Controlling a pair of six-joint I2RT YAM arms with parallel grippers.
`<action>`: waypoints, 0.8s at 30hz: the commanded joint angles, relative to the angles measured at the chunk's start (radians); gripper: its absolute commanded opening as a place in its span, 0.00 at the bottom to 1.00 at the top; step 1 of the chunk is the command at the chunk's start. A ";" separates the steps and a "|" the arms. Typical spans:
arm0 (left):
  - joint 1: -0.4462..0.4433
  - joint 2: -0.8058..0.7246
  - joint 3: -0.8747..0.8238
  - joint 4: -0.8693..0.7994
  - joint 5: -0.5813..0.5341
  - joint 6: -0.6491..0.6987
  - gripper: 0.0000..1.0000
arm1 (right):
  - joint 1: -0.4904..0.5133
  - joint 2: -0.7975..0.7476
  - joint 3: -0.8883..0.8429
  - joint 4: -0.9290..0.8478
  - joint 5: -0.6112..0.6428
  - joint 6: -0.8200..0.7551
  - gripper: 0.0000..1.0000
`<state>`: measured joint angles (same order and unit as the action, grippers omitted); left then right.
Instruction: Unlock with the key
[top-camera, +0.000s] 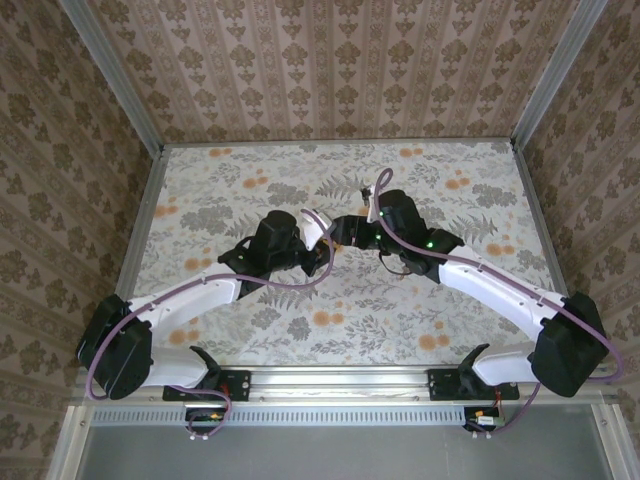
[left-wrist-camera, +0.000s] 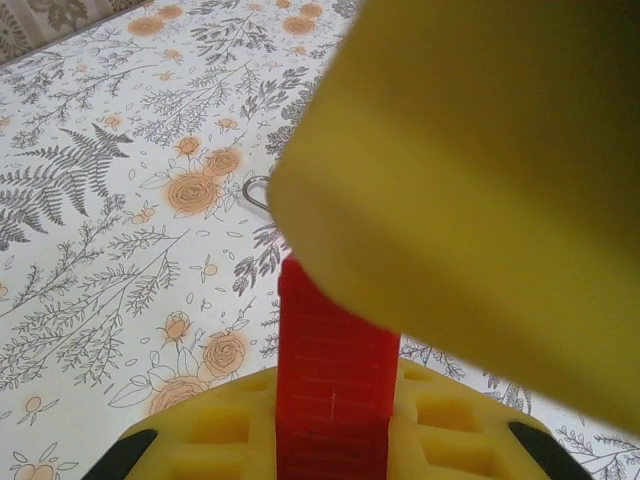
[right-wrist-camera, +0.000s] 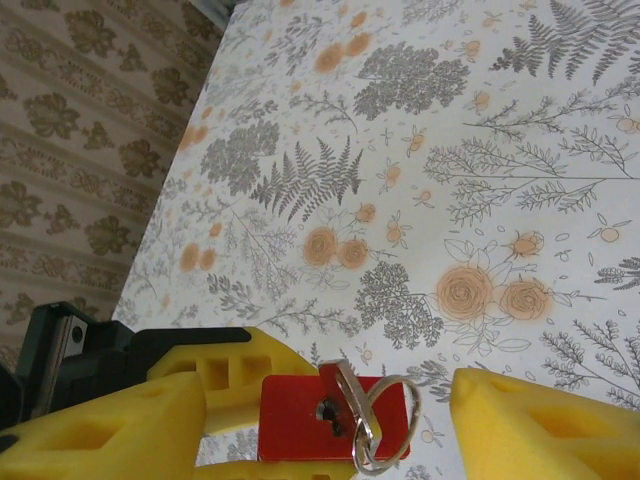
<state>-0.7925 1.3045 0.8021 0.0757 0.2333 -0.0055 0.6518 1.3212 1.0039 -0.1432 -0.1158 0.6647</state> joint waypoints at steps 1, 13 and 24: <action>-0.003 -0.015 0.010 0.033 -0.013 0.006 0.00 | 0.002 -0.010 0.027 -0.045 0.032 0.042 0.69; -0.003 -0.012 0.016 0.039 -0.042 0.002 0.00 | 0.013 0.046 -0.010 0.008 -0.006 0.123 0.68; -0.001 -0.002 0.023 0.042 -0.026 -0.004 0.00 | 0.020 0.106 -0.008 0.050 -0.031 0.127 0.59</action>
<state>-0.7925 1.3052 0.8021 0.0753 0.2008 -0.0059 0.6666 1.4044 1.0042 -0.1162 -0.1295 0.7784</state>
